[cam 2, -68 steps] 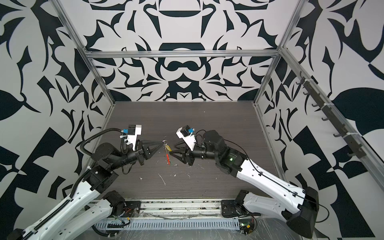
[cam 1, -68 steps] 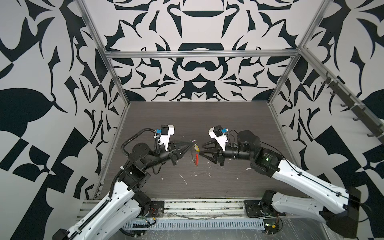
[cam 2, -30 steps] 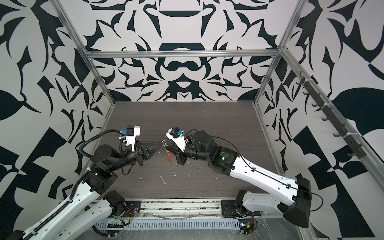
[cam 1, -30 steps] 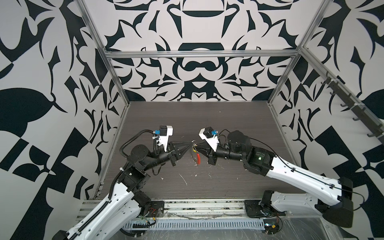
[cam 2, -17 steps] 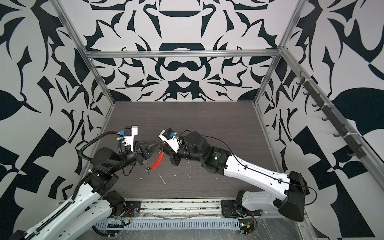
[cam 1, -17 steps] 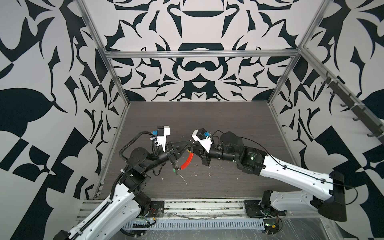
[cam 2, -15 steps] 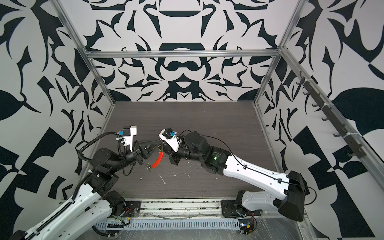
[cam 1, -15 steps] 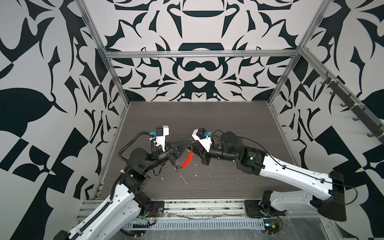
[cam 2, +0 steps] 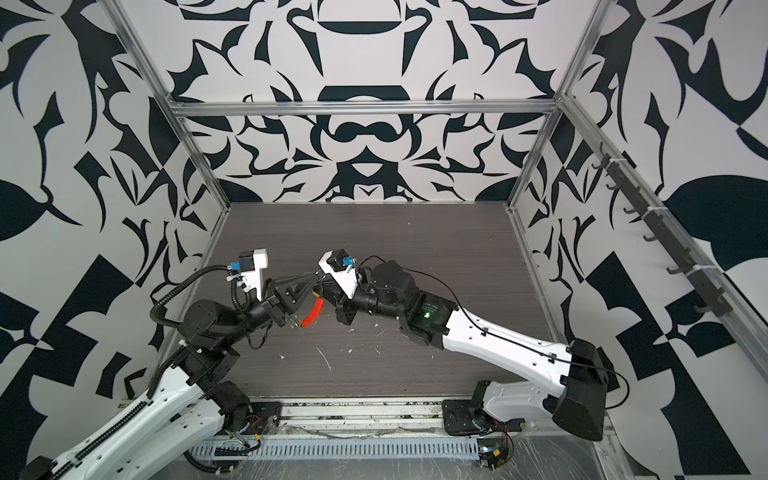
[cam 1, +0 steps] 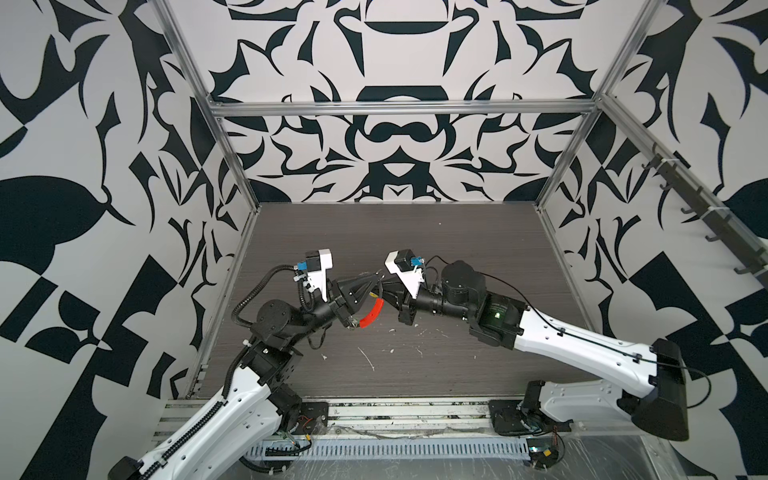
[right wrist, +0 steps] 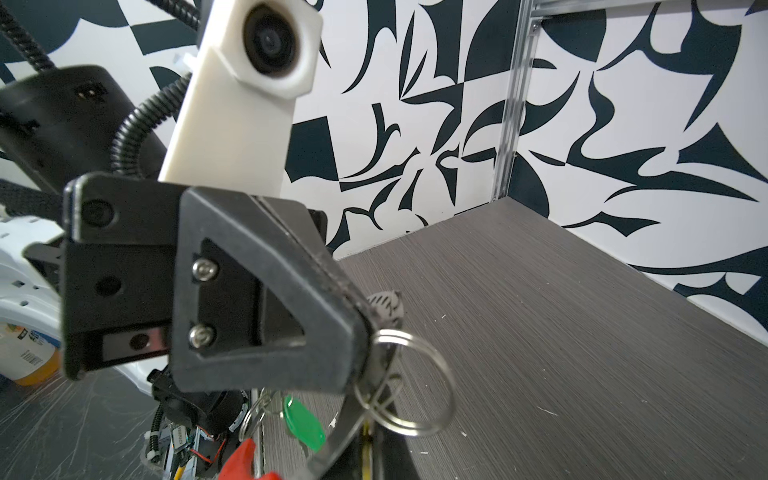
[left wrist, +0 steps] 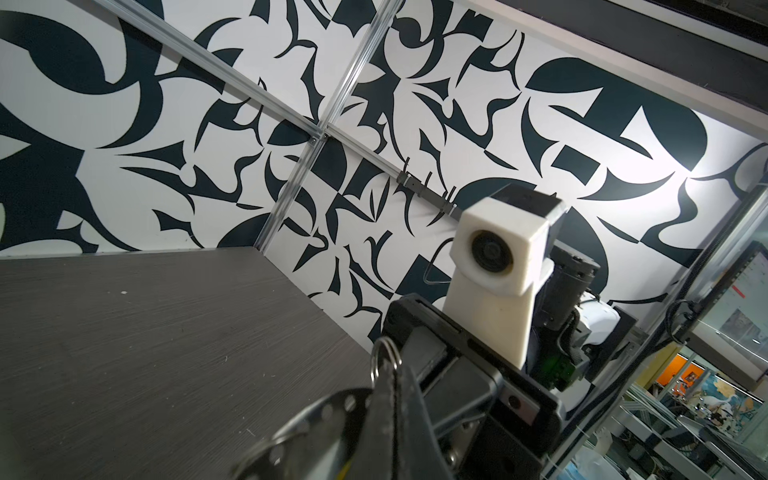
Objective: Remove the keys from the keyring
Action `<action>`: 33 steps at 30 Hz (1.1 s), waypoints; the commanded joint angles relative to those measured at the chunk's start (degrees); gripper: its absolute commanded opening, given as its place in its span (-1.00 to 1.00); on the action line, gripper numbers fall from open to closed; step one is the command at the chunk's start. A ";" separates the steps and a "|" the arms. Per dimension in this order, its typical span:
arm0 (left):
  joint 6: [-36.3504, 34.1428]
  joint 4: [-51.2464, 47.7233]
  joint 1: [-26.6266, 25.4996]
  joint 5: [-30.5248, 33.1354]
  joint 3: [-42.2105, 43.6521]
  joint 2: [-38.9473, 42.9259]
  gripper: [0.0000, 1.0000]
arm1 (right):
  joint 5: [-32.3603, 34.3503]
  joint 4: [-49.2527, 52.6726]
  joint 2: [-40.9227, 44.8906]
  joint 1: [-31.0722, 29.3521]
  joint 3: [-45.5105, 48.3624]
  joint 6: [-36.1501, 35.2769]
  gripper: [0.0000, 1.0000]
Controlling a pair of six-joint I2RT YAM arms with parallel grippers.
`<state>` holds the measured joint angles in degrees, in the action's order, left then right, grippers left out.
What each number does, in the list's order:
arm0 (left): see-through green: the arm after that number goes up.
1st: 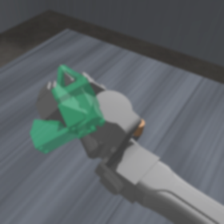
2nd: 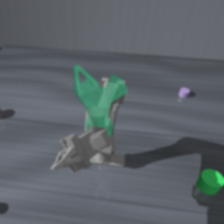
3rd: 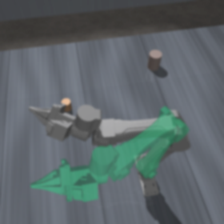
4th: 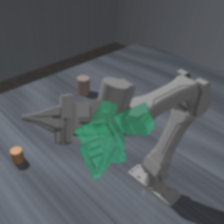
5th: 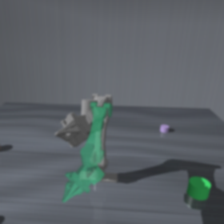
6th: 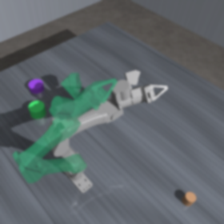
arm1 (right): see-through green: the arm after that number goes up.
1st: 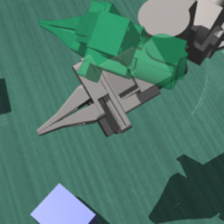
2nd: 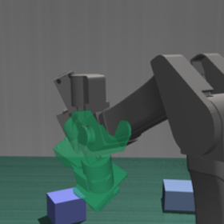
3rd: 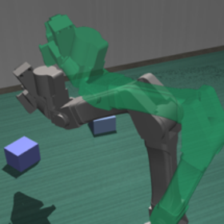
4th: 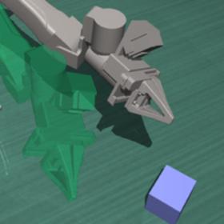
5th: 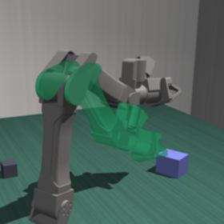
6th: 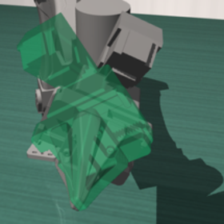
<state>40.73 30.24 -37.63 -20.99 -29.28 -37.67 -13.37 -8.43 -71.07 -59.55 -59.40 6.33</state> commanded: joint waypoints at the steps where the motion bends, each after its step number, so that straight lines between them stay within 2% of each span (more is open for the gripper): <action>1: 0.27 -0.65 -0.49 0.00 1.36 -0.59 -1.00 | -10.04 -5.84 0.66 -1.97 -1.25 1.05 -1.00; 10: -1.89 -5.84 -0.48 -2.46 -0.53 3.07 -1.00 | 0.96 5.88 5.93 -1.93 0.39 -1.22 -1.00; 13: -2.97 -7.46 -0.43 -3.37 -1.18 4.12 -1.00 | 2.37 7.93 7.97 -1.97 1.59 -1.36 -1.00; 15: -3.45 -7.56 -0.46 -3.87 -1.22 4.76 -1.00 | 1.52 8.48 8.78 -1.97 1.83 -1.06 -0.90; 17: -3.73 -7.32 -0.46 -4.38 -1.11 5.11 -1.00 | 0.99 9.00 9.56 -1.94 2.07 -0.81 -0.66; 21: -3.98 -6.57 -0.49 -5.01 -1.13 5.24 -1.00 | 0.51 10.22 11.20 -1.97 2.03 -0.87 -0.39; 25: -4.24 -6.17 -0.50 -5.37 -0.90 5.69 -1.00 | 0.83 11.85 13.88 -1.97 1.99 -1.23 -0.27; 33: -4.26 -3.57 -0.50 -8.14 -0.12 5.88 -1.00 | 2.06 7.29 16.77 -1.97 2.65 0.08 -0.24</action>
<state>37.04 23.18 -38.00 -27.22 -29.32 -32.40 -11.92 2.98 -54.50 -61.23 -56.27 5.89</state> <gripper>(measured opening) 0.046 0.380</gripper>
